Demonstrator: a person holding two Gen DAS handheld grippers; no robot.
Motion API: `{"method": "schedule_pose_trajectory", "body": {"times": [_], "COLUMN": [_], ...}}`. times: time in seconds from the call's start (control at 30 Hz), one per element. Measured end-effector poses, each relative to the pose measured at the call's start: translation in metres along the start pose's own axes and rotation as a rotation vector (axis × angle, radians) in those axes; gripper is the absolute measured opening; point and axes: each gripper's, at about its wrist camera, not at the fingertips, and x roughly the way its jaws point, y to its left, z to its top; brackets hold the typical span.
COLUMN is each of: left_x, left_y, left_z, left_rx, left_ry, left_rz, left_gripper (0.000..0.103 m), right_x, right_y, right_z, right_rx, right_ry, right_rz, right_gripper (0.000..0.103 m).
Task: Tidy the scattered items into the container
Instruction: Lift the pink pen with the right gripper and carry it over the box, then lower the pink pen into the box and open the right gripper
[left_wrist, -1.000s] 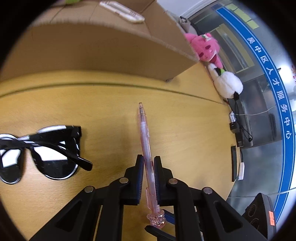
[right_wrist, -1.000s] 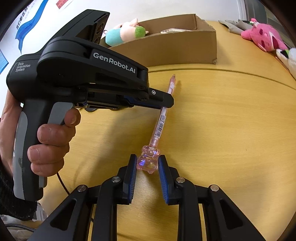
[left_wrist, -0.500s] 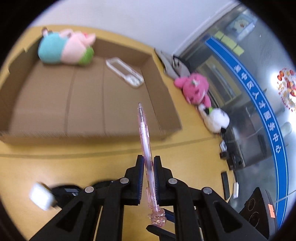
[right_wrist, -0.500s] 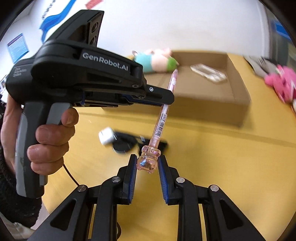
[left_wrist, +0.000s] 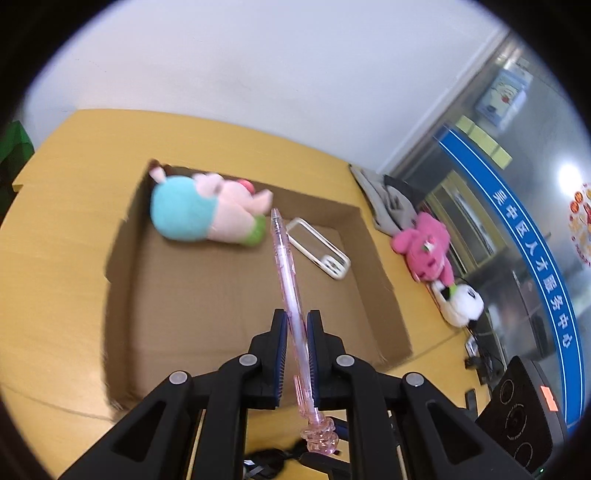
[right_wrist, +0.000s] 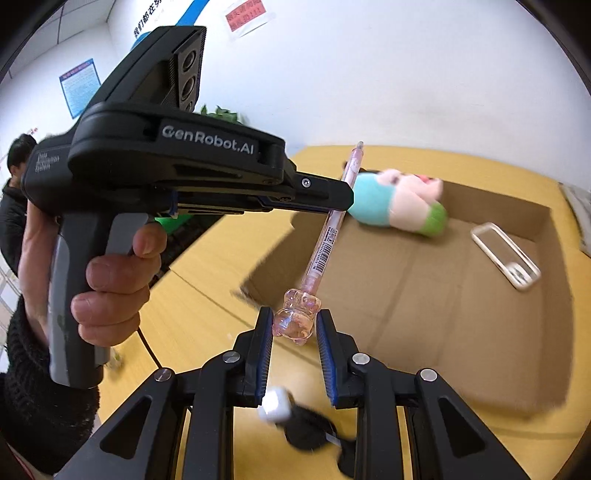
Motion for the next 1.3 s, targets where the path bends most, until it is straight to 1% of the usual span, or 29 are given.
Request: {"method": "schedule_pose_trajectory", "body": {"times": [0.2,0.33,0.43,0.57,0.67,0.7,0.8,0.87,0.97,1.1,1.2,1.3], "left_x": [0.026,0.057,0.082,0.115,0.133,0.136,0.142,0.144,0.147,0.155,0.164,0.168], "left_y": [0.048,0.079,0.097,0.121,0.134,0.135,0.134,0.133,0.128,0.127,0.128,0.129], "left_z": [0.033,0.048,0.052,0.049,0.046,0.045,0.044,0.042,0.040,0.034,0.027,0.023], "left_rx": [-0.039,-0.070,-0.081,-0.111,-0.131,-0.129,-0.120,-0.116,-0.103,-0.088,-0.083,-0.081], "left_ry": [0.050,0.115,0.166,0.247,0.291,0.299,0.330,0.338,0.355,0.388,0.410,0.419], "left_rz": [0.040,0.065,0.090,0.118,0.132,0.135,0.159,0.176,0.206,0.244,0.264,0.264], "left_gripper": [0.010,0.010,0.009,0.009,0.009,0.009,0.009,0.009,0.009,0.009,0.009,0.009], "right_x": [0.054,0.093,0.122,0.166,0.187,0.192,0.207,0.212,0.216,0.219,0.218,0.216], "right_y": [-0.010,-0.027,-0.040,-0.063,-0.073,-0.076,-0.083,-0.088,-0.089,-0.092,-0.094,-0.092], "right_z": [0.030,0.039,0.040,0.040,0.034,0.033,0.026,0.025,0.025,0.019,0.014,0.013], "right_rx": [0.018,0.052,0.100,0.177,0.231,0.239,0.271,0.308,0.313,0.339,0.370,0.374], "right_ry": [0.037,0.090,0.145,0.240,0.305,0.319,0.361,0.380,0.407,0.433,0.439,0.444], "right_rz": [0.039,0.057,0.075,0.103,0.121,0.119,0.113,0.128,0.123,0.120,0.141,0.140], "right_gripper": [0.026,0.026,0.026,0.026,0.026,0.024,0.024,0.024,0.024,0.024,0.024,0.024]}}
